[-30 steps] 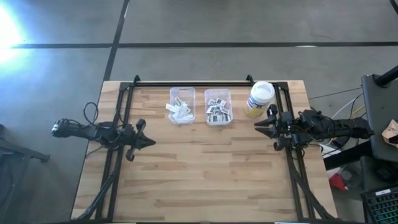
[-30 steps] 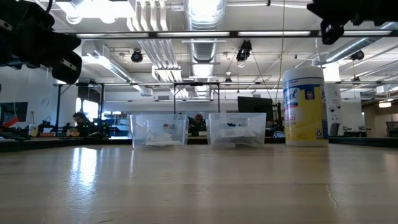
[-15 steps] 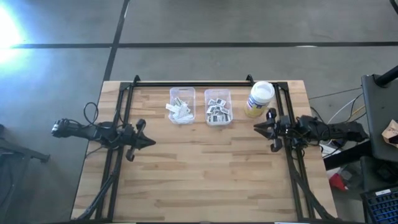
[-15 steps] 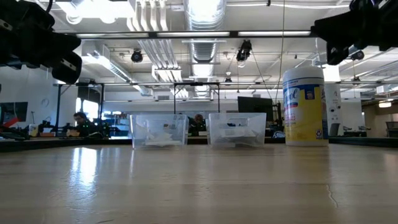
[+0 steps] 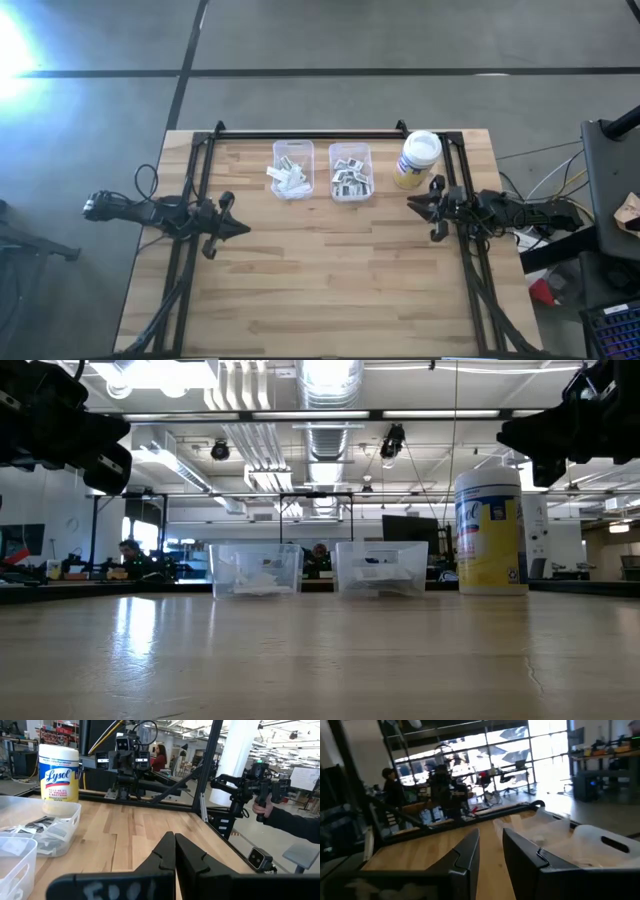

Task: Pick & Place First Aid Supplies
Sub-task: Return to Home Position

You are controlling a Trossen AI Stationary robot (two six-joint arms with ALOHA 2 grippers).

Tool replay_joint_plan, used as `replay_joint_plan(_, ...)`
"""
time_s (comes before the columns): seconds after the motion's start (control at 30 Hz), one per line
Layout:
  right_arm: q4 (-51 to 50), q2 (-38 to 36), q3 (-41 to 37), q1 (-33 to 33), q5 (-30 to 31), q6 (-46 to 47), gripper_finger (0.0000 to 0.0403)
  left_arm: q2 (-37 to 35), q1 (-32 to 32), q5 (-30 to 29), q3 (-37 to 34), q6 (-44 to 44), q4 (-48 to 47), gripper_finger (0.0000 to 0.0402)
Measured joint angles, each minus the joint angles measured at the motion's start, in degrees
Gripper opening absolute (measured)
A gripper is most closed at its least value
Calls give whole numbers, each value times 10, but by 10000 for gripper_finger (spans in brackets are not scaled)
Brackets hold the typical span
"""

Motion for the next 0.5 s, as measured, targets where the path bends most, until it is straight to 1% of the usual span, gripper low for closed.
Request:
replay_joint_plan(0.23, -29, 5, 0, 0, 86, 9, 71, 1, 0, -1, 0, 0, 3, 0)
replay_joint_plan(0.33, -27, 10, 0, 0, 103, 9, 68, 1, 0, -1, 0, 0, 3, 0)
replay_joint_plan(0.5, -27, 18, 0, 0, 102, 41, 74, 1, 0, -1, 0, 0, 4, 0)
